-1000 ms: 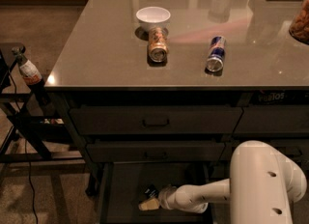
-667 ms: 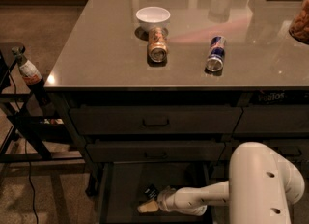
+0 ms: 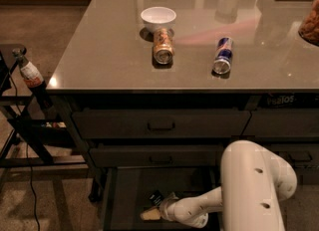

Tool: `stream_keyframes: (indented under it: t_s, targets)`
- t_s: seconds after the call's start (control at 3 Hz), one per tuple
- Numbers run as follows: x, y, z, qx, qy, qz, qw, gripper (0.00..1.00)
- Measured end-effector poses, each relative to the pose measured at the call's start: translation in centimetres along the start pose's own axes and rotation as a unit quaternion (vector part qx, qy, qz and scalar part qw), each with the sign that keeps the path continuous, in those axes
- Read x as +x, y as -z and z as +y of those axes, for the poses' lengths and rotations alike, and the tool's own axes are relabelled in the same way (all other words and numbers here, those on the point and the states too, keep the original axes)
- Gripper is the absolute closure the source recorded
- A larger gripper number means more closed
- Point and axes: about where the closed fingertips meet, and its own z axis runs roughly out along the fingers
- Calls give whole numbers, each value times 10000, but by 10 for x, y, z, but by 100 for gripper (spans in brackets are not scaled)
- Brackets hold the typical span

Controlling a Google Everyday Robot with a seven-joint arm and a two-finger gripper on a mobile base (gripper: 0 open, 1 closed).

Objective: Pick rxbar blueberry from bottom drawer and place on counter

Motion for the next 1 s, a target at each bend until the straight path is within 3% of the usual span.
stream_keyframes:
  t_s: [0.33, 1.0]
  targets:
    - [10, -29, -5, 332, 43, 156, 9993, 0]
    - [22, -51, -11, 427, 80, 200, 9989, 0]
